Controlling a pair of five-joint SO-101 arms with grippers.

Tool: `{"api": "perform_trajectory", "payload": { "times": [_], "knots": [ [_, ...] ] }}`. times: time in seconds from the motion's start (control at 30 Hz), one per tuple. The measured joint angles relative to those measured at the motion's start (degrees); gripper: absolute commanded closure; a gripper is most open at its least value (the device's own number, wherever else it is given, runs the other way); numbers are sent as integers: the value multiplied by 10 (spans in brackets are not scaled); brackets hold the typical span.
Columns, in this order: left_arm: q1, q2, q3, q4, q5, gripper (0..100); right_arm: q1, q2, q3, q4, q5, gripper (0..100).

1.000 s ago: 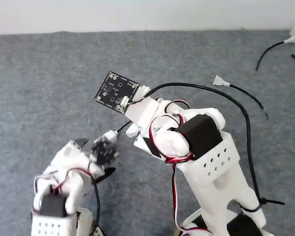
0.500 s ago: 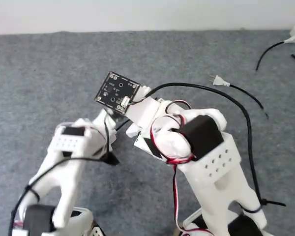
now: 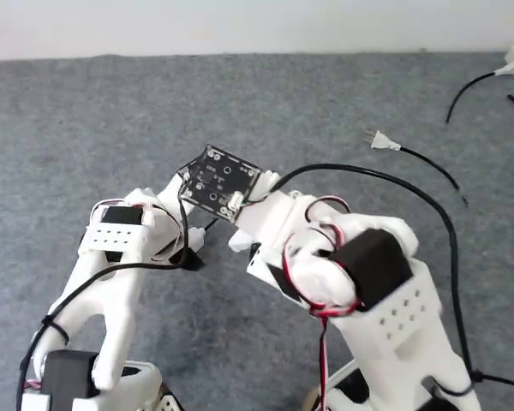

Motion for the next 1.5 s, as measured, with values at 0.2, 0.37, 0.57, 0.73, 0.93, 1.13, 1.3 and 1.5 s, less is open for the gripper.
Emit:
{"api": "perform_trajectory", "payload": {
  "times": [0.2, 0.37, 0.57, 0.73, 0.93, 1.13, 1.3, 1.5],
  "knots": [
    [-47, 71, -21, -34, -25, 592, 0, -24, 0, 0, 0, 988],
    [-72, 150, -57, -38, -27, 705, 0, -29, 0, 0, 0, 988],
    [-49, 159, -62, 11, -70, 949, 0, -30, 0, 0, 0, 988],
    [-12, 149, -55, 50, -81, 987, 0, -39, 0, 0, 0, 988],
    [31, 117, -18, 48, -83, 988, 0, -40, 0, 0, 0, 988],
    [113, 76, 6, 91, -84, 989, 0, -40, 0, 0, 0, 988],
    [209, 32, -11, 202, -84, 989, 0, -40, 0, 0, 0, 988],
    [311, -41, -15, 244, -84, 988, 2, -40, 0, 0, 0, 988]
  ]
}}
